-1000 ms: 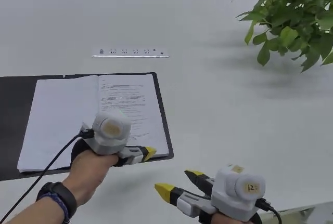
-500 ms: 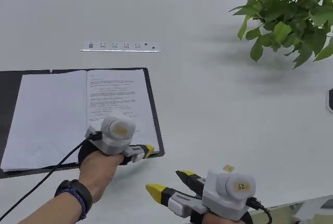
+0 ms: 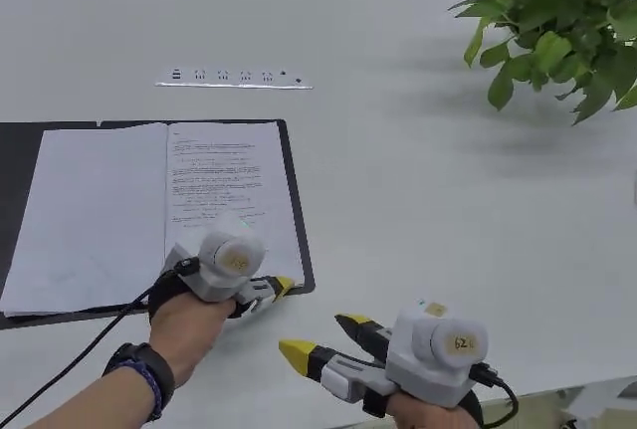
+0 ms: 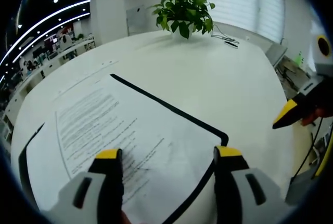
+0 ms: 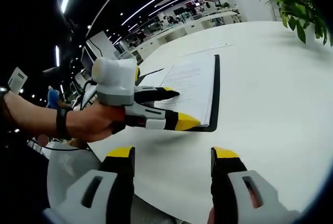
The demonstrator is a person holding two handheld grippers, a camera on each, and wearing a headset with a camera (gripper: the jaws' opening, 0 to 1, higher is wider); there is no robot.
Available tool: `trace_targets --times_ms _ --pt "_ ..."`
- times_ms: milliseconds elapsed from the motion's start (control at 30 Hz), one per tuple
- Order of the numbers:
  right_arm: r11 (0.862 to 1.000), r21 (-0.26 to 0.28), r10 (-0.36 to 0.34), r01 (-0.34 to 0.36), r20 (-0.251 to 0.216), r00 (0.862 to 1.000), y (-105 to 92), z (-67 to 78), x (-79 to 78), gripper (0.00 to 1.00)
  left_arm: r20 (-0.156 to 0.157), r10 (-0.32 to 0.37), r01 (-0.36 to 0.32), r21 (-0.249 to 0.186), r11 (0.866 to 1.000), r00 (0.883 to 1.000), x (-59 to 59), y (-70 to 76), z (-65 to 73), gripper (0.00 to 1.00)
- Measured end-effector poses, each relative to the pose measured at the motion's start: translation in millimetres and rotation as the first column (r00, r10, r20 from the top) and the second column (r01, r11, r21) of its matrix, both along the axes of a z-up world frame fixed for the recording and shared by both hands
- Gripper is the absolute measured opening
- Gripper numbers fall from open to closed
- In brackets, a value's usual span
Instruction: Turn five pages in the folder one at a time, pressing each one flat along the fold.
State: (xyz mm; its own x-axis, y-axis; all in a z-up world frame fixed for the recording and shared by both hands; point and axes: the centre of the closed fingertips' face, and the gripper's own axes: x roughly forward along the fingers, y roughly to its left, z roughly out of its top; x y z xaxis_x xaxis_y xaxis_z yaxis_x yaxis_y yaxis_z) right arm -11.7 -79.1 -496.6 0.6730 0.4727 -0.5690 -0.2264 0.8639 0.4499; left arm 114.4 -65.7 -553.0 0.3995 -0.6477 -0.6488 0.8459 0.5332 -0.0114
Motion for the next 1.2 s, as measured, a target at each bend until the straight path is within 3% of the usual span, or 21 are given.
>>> trace_targets --times_ms 433,567,700,833,1033,1200 --pt "1.0 0.009 0.024 -0.024 0.01 1.0 0.6 1.1 4.1 0.56 0.006 -0.028 0.029 -0.017 0.999 1.0 1.1 0.7 0.7 0.67" --pt "1.0 0.02 0.013 -0.013 0.012 1.0 -0.9 1.2 6.1 0.55 0.0 -0.012 0.012 -0.03 0.999 1.0 6.6 6.1 2.4 0.57" --pt "1.0 0.023 0.015 -0.015 0.012 1.0 -1.3 0.7 9.3 0.54 -0.019 -0.008 0.007 -0.044 0.999 1.0 7.1 7.6 4.3 0.54" --pt "1.0 0.025 0.014 -0.014 0.018 1.0 -2.8 1.0 18.1 0.53 -0.054 0.005 -0.009 -0.073 0.997 0.999 5.8 8.6 6.0 0.55" --pt "0.999 0.034 0.006 -0.007 0.038 0.999 -4.6 3.7 36.3 0.51 -0.071 0.003 -0.009 -0.079 0.997 0.997 7.3 8.8 6.7 0.54" --pt "0.999 0.043 0.001 -0.003 0.047 0.999 -5.3 1.9 52.4 0.49 -0.067 -0.002 -0.003 -0.07 0.998 0.998 8.7 10.4 5.9 0.5"
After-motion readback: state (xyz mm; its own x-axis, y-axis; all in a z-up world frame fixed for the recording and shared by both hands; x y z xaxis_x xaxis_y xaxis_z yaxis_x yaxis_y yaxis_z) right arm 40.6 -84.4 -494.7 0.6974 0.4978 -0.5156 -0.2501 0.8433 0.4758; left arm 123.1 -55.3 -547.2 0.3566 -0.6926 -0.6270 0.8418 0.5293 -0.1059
